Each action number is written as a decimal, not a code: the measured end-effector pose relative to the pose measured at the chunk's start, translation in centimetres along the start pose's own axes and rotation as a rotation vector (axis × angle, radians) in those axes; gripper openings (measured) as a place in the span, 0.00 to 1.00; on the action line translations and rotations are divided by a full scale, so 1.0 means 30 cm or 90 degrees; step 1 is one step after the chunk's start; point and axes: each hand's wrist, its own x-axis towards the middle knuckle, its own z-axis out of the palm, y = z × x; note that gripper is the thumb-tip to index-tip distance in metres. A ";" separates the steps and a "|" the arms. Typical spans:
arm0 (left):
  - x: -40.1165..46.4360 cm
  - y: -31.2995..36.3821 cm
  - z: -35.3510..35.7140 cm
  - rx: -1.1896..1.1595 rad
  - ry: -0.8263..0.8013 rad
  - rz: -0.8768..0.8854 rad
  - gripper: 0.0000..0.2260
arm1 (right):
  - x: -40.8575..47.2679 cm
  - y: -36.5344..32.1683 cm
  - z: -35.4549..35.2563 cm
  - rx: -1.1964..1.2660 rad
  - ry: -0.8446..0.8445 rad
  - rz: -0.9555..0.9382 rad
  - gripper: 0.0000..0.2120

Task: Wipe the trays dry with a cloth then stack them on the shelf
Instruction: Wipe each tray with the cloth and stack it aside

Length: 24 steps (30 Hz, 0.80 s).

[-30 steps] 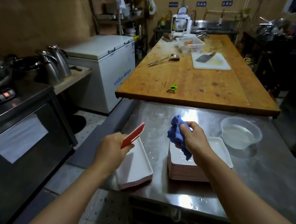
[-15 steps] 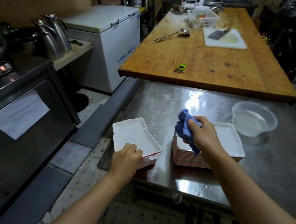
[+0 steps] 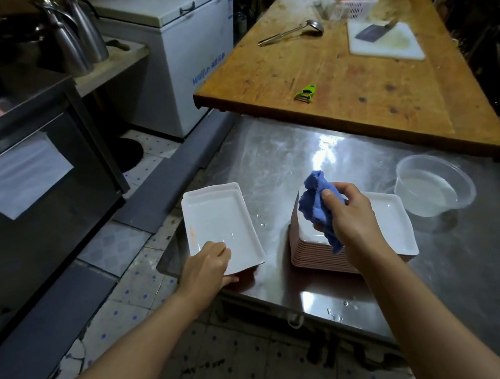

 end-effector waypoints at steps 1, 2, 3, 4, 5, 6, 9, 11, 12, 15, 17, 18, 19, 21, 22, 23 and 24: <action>0.008 -0.007 0.014 -0.015 -0.012 -0.004 0.20 | 0.003 0.002 -0.003 0.000 0.004 0.000 0.04; 0.017 -0.015 0.030 -0.029 -0.023 -0.016 0.20 | 0.005 0.004 -0.006 -0.002 0.008 0.002 0.04; 0.028 -0.024 0.048 -0.030 -0.033 -0.031 0.20 | 0.008 0.008 -0.010 -0.004 0.012 0.004 0.04; 0.038 -0.031 0.062 -0.024 -0.051 -0.041 0.20 | 0.011 0.013 -0.015 -0.005 0.016 0.006 0.04; 0.045 -0.035 0.070 -0.016 -0.062 -0.048 0.21 | 0.015 0.019 -0.020 -0.006 0.019 0.009 0.03; 0.051 -0.038 0.075 -0.010 -0.073 -0.056 0.23 | 0.018 0.026 -0.027 -0.007 0.023 0.013 0.03; 0.063 -0.047 0.089 0.009 -0.097 -0.086 0.25 | 0.023 0.042 -0.049 -0.011 0.038 0.024 0.05; 0.074 -0.041 0.089 0.030 -0.121 -0.108 0.26 | 0.026 0.052 -0.066 -0.003 0.058 0.030 0.05; 0.086 -0.032 0.084 0.037 -0.128 -0.122 0.26 | 0.027 0.057 -0.074 0.006 0.068 0.032 0.05; 0.146 0.027 0.051 -0.034 -0.070 -0.169 0.25 | 0.028 0.059 -0.102 0.014 0.085 0.029 0.05; 0.202 0.092 0.016 -0.171 -0.006 -0.206 0.23 | 0.027 0.062 -0.128 0.001 0.103 0.001 0.05; 0.233 0.129 -0.004 -0.238 0.011 -0.226 0.23 | 0.027 0.067 -0.143 -0.024 0.118 -0.021 0.05; 0.263 0.164 -0.022 -0.290 0.017 -0.242 0.23 | 0.029 0.075 -0.160 -0.061 0.133 -0.042 0.04; 0.325 0.230 -0.048 -0.344 -0.004 -0.256 0.24 | 0.042 0.100 -0.202 -0.159 0.175 -0.062 0.05; 0.349 0.252 -0.054 -0.355 -0.026 -0.267 0.25 | 0.051 0.114 -0.219 -0.209 0.192 -0.068 0.07; 0.367 0.267 -0.059 -0.360 -0.055 -0.280 0.26 | 0.058 0.125 -0.232 -0.251 0.201 -0.075 0.09; 0.387 0.282 -0.061 -0.359 -0.088 -0.288 0.27 | 0.065 0.137 -0.250 -0.293 0.207 -0.079 0.12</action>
